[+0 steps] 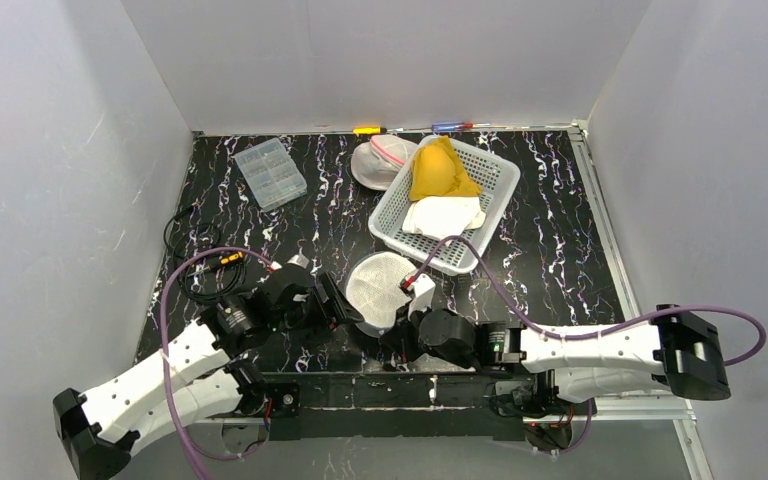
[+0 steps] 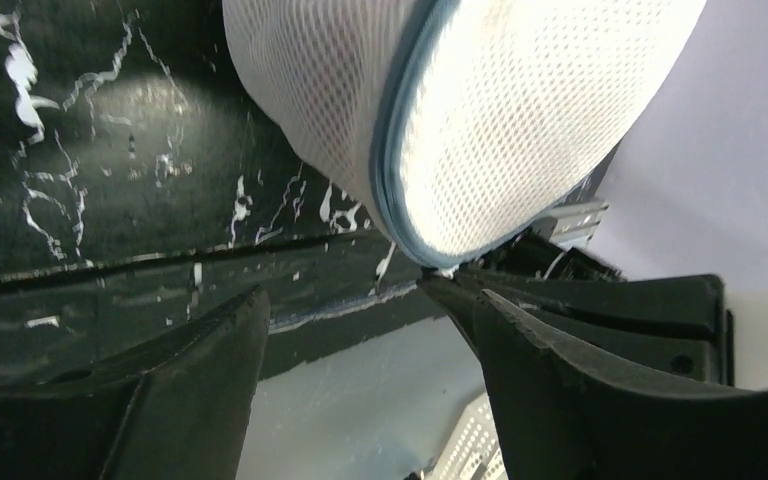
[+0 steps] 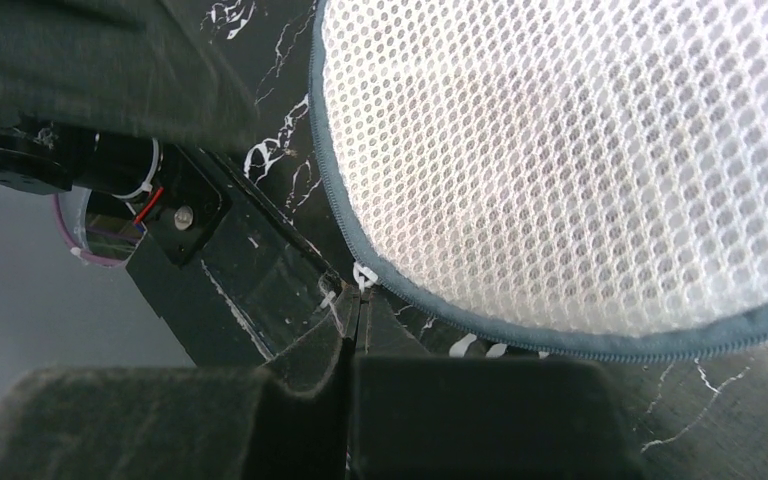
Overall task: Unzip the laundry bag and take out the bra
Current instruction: Unzip the laundry bag at the center of the board.
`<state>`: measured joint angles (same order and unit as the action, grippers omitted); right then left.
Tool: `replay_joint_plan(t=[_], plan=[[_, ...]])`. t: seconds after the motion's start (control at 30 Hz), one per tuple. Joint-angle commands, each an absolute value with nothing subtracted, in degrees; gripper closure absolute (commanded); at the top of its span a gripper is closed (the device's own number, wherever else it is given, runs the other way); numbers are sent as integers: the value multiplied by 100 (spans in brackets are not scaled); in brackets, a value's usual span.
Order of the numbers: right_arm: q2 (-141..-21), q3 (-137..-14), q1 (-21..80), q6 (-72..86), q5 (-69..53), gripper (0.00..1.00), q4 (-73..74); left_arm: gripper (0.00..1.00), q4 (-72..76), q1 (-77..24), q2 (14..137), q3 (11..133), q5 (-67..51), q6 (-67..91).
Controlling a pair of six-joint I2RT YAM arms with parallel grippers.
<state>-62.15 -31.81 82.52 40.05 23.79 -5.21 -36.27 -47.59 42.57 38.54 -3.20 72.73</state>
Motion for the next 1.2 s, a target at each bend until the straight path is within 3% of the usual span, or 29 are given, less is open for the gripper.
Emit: replay_joint_plan(t=[0.0,0.43,0.83,1.17], plan=[[-6429,-3533,8269,3903,2200,99,-1014,28,-3773,-5202,4570,4192,-80,7596],[-6367,-3620,8264,3911,2087,99,-1023,50,-3111,-5353,5434,4202,435,7669],[-6014,-3494,8262,3976,2283,99,-673,100,-3462,-5346,5738,4430,926,7639],[-5535,-3458,8263,4153,2881,99,424,100,-3859,-5346,5478,4494,1268,7463]])
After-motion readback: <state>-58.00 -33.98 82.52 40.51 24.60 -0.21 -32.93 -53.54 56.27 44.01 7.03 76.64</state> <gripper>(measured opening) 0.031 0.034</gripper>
